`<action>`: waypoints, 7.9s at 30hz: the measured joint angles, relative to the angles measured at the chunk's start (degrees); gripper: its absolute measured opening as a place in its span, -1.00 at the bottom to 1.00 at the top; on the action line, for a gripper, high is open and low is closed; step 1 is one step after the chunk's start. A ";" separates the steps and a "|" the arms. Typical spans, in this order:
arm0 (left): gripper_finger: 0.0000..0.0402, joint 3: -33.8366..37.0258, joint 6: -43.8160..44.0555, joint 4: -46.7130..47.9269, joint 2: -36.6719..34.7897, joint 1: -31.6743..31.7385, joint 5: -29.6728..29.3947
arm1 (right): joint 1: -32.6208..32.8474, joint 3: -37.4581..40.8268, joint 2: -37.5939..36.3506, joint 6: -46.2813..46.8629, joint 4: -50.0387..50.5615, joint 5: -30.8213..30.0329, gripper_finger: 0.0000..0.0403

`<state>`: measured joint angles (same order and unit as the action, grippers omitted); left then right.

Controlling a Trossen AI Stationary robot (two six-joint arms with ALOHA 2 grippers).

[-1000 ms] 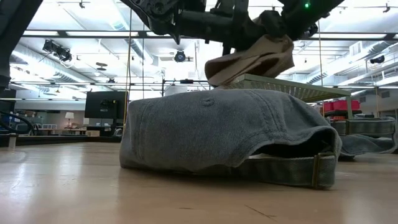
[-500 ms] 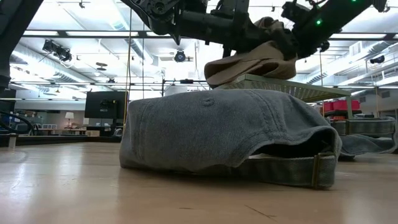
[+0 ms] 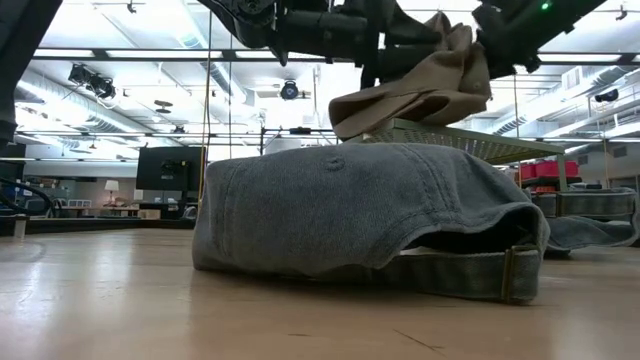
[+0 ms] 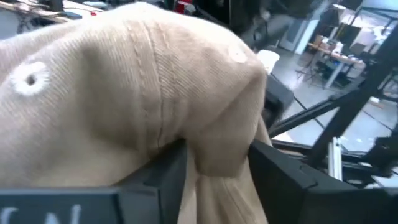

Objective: Stack caps on shelf
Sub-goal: Adjust the brown caps

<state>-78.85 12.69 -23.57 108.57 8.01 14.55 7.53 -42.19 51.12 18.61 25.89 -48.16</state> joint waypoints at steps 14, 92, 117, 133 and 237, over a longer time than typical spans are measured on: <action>-0.07 0.04 -4.20 8.57 -2.44 -0.26 -3.01 | -0.41 -0.11 -8.27 -2.24 5.72 4.82 -0.12; -0.12 0.04 -4.44 7.16 -2.37 0.18 -6.19 | 14.07 -0.11 -1.41 -2.17 -7.78 13.54 -0.23; -0.12 0.07 -4.35 7.17 -2.37 0.16 -6.19 | 10.77 -0.11 -1.81 -1.32 -5.81 3.41 -0.23; -0.36 0.00 -24.76 16.27 -9.12 -7.65 -12.66 | 6.75 -0.11 0.52 -6.01 -7.88 4.04 -0.94; -0.92 0.04 -34.13 -7.11 6.19 -19.26 -55.66 | 2.62 -0.11 0.56 5.40 -9.14 17.05 -0.99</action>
<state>-78.81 -21.44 -30.67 114.76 -11.25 -41.11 10.15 -42.30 51.68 24.01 16.75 -31.11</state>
